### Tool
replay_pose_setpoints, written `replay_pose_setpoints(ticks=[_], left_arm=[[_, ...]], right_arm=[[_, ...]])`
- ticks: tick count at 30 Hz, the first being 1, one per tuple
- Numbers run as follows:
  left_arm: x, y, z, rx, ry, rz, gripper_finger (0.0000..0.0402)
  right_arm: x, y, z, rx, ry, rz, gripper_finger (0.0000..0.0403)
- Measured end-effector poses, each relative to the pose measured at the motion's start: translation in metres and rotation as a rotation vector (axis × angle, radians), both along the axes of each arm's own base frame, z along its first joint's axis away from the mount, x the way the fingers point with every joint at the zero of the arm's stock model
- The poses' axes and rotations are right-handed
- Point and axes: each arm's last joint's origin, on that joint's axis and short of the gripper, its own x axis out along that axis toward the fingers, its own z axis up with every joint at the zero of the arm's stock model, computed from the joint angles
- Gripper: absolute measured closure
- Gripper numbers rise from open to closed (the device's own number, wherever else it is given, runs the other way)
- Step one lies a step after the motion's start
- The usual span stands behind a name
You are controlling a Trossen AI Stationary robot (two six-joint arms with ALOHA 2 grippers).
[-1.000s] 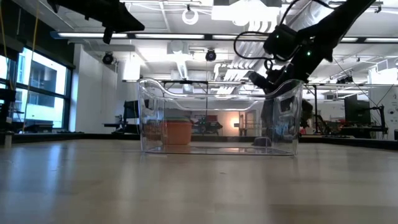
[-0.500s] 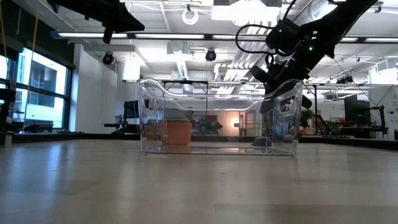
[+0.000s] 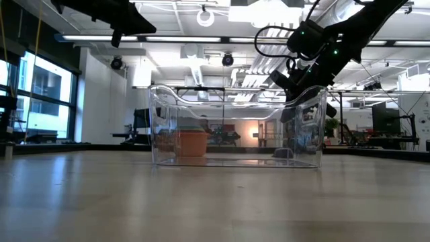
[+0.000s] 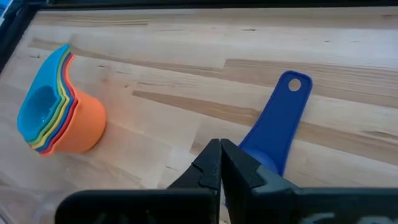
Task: Nest measuring cups in basket
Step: Stack the violet measuring cup on top of the light blue measuring cup
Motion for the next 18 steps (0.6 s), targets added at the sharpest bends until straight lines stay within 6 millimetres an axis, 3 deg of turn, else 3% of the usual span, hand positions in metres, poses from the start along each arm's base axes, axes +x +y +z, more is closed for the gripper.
replay_pose_setpoints(ticks=[18], left_arm=[[0.0000,0.0000,0.0000,0.000,0.000,0.000,0.0401]], right_arm=[[0.0006,0.0009,0.0000,0.023,-0.011,0.027,0.0403]])
